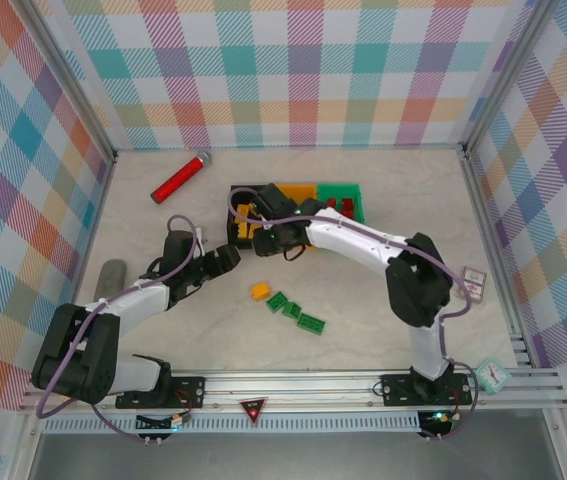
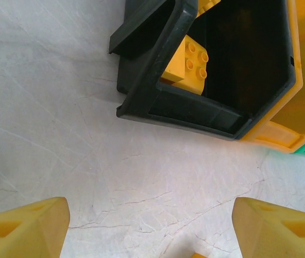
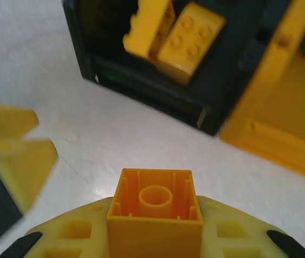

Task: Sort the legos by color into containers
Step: Place the lego in the container.

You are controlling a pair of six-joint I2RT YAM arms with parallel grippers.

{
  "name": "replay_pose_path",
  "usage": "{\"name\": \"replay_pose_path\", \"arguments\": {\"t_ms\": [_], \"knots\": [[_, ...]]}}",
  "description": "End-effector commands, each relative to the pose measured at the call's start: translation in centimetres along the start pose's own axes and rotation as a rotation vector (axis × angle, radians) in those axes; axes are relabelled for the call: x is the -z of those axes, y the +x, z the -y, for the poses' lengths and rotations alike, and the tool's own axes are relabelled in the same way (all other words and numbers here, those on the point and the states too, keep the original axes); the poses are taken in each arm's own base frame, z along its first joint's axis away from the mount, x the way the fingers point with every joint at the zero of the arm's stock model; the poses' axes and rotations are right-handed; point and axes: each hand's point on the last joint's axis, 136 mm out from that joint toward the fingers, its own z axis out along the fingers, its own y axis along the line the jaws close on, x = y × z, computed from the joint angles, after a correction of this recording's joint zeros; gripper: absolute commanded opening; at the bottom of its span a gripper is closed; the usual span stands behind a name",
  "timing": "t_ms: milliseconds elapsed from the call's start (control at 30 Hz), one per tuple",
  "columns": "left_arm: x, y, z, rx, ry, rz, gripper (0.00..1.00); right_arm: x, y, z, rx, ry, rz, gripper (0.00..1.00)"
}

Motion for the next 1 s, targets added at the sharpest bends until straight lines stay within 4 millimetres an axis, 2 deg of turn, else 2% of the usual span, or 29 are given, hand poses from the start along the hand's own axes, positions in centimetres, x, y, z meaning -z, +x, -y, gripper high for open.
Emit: {"name": "replay_pose_path", "arguments": {"t_ms": [0,200,267,333,433,667,967], "knots": [[0.4,-0.2,-0.5,-0.010,-0.010,0.017,0.79,0.0,-2.0,-0.2,0.053,-0.010,-0.003,0.32],[0.5,-0.3,-0.4,-0.012,-0.006,0.022,0.79,-0.9,-6.0,0.5,0.056,0.001,0.027,0.34],[0.5,-0.3,-0.3,-0.014,-0.003,0.022,0.79,-1.3,-7.1,0.8,0.049,0.005,0.030,0.44],[0.5,-0.3,-0.2,-0.017,0.000,0.023,0.79,-1.6,-7.8,1.0,0.043,0.005,0.027,0.50],[0.5,-0.3,-0.3,-0.019,-0.003,0.024,0.79,-1.5,-7.9,0.8,0.043,-0.009,0.023,0.53],[0.4,-0.2,-0.2,-0.018,0.003,0.019,0.79,0.0,-6.0,-0.1,0.036,-0.064,0.028,0.53],[0.4,-0.1,0.0,-0.017,0.017,0.016,0.79,3.1,-0.6,1.2,0.040,-0.054,0.064,0.53]]}}
